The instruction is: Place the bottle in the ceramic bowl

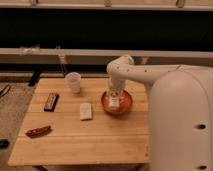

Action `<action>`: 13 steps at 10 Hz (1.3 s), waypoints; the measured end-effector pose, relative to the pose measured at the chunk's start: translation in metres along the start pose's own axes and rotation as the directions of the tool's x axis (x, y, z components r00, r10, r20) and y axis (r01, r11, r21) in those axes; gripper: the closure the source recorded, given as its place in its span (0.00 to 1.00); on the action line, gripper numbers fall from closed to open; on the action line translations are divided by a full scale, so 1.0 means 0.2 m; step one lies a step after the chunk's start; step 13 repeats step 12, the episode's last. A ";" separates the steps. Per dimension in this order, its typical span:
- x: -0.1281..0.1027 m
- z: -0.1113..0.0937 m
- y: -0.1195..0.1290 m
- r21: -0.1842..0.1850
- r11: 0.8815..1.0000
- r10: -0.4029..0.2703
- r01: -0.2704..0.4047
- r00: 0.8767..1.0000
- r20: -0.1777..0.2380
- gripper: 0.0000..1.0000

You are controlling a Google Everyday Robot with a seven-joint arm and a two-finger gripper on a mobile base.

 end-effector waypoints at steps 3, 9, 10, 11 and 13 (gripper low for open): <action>0.00 -0.01 -0.02 0.006 1.000 0.010 -0.010 1.000 0.008 0.20; -0.01 -0.06 -0.03 0.017 1.000 0.002 -0.003 0.999 0.045 0.20; -0.01 -0.06 -0.02 0.017 1.000 0.002 -0.002 0.999 0.044 0.20; -0.01 -0.06 -0.02 0.016 1.000 0.001 -0.002 0.999 0.045 0.20; -0.01 -0.06 -0.02 0.016 1.000 0.002 -0.003 0.999 0.045 0.20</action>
